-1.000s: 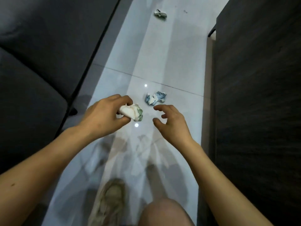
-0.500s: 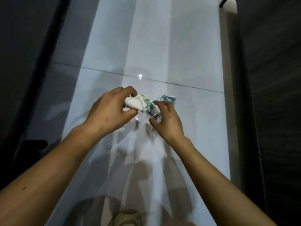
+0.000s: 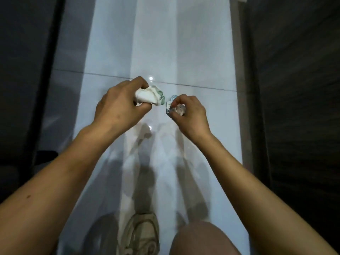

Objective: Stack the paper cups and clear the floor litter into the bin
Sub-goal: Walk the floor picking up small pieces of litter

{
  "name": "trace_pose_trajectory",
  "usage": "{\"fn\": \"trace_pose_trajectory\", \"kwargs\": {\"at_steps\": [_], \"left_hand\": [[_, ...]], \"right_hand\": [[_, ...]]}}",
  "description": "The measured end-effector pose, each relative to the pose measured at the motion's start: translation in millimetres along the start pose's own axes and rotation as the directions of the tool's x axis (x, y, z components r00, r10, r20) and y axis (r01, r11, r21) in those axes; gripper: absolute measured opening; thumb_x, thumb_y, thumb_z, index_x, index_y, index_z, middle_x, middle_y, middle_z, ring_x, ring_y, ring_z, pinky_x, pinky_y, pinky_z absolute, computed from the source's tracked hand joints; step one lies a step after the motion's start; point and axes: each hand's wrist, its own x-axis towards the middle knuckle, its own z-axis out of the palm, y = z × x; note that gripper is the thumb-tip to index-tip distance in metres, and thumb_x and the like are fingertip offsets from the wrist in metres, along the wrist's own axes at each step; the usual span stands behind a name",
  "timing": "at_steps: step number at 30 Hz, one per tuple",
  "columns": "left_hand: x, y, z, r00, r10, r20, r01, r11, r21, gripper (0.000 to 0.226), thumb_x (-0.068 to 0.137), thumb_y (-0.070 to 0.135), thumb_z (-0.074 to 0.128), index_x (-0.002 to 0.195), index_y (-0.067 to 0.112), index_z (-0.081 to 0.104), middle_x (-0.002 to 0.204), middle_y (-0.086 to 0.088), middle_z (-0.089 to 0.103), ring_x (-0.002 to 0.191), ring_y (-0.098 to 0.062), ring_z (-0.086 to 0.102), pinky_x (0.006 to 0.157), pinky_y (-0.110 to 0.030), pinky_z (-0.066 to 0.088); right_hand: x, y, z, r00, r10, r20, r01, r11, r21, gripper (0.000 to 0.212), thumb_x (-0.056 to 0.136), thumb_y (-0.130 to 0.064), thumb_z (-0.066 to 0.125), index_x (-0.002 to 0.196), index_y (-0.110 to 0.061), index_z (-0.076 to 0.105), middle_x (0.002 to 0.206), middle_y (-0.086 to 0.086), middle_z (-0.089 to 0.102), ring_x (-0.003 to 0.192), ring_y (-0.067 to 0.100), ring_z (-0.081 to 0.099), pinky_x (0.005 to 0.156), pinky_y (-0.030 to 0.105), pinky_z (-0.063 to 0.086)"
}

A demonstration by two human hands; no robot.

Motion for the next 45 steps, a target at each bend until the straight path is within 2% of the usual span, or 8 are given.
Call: {"fn": "trace_pose_trajectory", "kwargs": {"at_steps": [3, 10, 15, 21, 29, 35, 42, 45], "left_hand": [[-16.4, 66.4, -53.5, 1.0, 0.019, 0.012, -0.02, 0.999, 0.026, 0.024, 0.072, 0.031, 0.054, 0.097, 0.031, 0.052, 0.091, 0.001, 0.058, 0.084, -0.029, 0.054, 0.071, -0.039, 0.047], [-53.7, 246.8, -233.7, 0.997, 0.069, 0.042, -0.071, 0.996, 0.061, 0.028, 0.079, 0.024, 0.059, 0.107, 0.026, 0.055, 0.101, -0.002, 0.059, 0.088, -0.029, 0.054, 0.069, -0.033, 0.038], [-70.8, 361.6, -361.6, 0.993, 0.115, 0.009, -0.115, 0.992, 0.044, 0.026, 0.079, 0.026, 0.059, 0.104, 0.027, 0.055, 0.097, -0.001, 0.058, 0.086, -0.029, 0.054, 0.072, -0.043, 0.048], [-76.7, 448.7, -474.3, 0.983, 0.186, -0.007, -0.185, 0.982, 0.041, 0.024, 0.075, 0.034, 0.056, 0.099, 0.033, 0.053, 0.09, 0.004, 0.057, 0.076, -0.028, 0.055, 0.071, -0.047, 0.05], [-25.8, 503.9, -538.2, 0.97, 0.234, -0.065, -0.231, 0.972, 0.052, 0.039, 0.061, 0.048, 0.04, 0.097, 0.037, 0.049, 0.093, 0.006, 0.06, 0.087, -0.022, 0.057, 0.078, -0.047, 0.049], [39.0, 544.0, -529.8, 0.971, 0.227, -0.079, -0.225, 0.974, 0.034, 0.033, 0.064, 0.037, 0.047, 0.096, 0.036, 0.053, 0.091, 0.006, 0.06, 0.085, -0.019, 0.057, 0.078, -0.044, 0.05], [115.2, 565.1, -535.0, 0.984, 0.171, -0.043, -0.171, 0.985, 0.022, 0.03, 0.064, 0.038, 0.048, 0.094, 0.038, 0.052, 0.09, 0.008, 0.06, 0.084, -0.019, 0.056, 0.077, -0.044, 0.05], [155.8, 553.6, -545.3, 0.988, 0.14, -0.072, -0.141, 0.99, -0.001, 0.029, 0.064, 0.036, 0.048, 0.093, 0.036, 0.053, 0.089, 0.007, 0.06, 0.084, -0.019, 0.056, 0.078, -0.044, 0.049]], "right_hand": [[-30.0, -66.9, -78.1, 0.999, -0.008, -0.035, 0.01, 0.999, 0.049, 0.01, 0.078, -0.012, 0.066, 0.087, -0.014, 0.061, 0.09, -0.004, 0.05, 0.074, -0.005, 0.046, 0.068, -0.001, 0.032], [-90.5, -242.7, -262.8, 0.997, -0.073, -0.02, 0.073, 0.997, 0.011, 0.011, 0.079, -0.01, 0.067, 0.088, -0.011, 0.063, 0.092, -0.008, 0.051, 0.076, -0.006, 0.046, 0.072, -0.003, 0.033], [-121.3, -372.9, -385.9, 0.989, -0.095, -0.113, 0.103, 0.992, 0.069, 0.013, 0.077, -0.009, 0.069, 0.089, -0.011, 0.064, 0.085, -0.016, 0.048, 0.078, 0.0, 0.049, 0.072, 0.001, 0.035], [-139.4, -478.3, -485.1, 0.976, -0.142, -0.167, 0.168, 0.973, 0.156, 0.017, 0.076, -0.01, 0.07, 0.083, -0.022, 0.06, 0.091, -0.006, 0.054, 0.076, -0.006, 0.051, 0.066, 0.002, 0.037], [-97.9, -525.9, -544.9, 0.948, -0.2, -0.248, 0.257, 0.94, 0.224, 0.023, 0.075, -0.008, 0.071, 0.08, -0.026, 0.058, 0.087, -0.016, 0.052, 0.076, -0.01, 0.051, 0.062, 0.008, 0.042], [-28.0, -524.4, -579.8, 0.941, -0.219, -0.26, 0.285, 0.924, 0.254, 0.023, 0.075, -0.009, 0.071, 0.08, -0.026, 0.058, 0.086, -0.017, 0.052, 0.075, -0.014, 0.051, 0.063, 0.002, 0.037], [57.8, -536.7, -610.5, 0.959, -0.225, -0.171, 0.264, 0.93, 0.257, 0.02, 0.075, -0.01, 0.07, 0.079, -0.026, 0.059, 0.086, -0.016, 0.053, 0.075, -0.013, 0.051, 0.066, 0.001, 0.037], [105.6, -552.0, -602.9, 0.965, -0.228, -0.129, 0.256, 0.927, 0.276, 0.025, 0.075, -0.011, 0.07, 0.075, -0.032, 0.057, 0.088, -0.015, 0.054, 0.07, -0.007, 0.054, 0.062, 0.006, 0.04]]}}
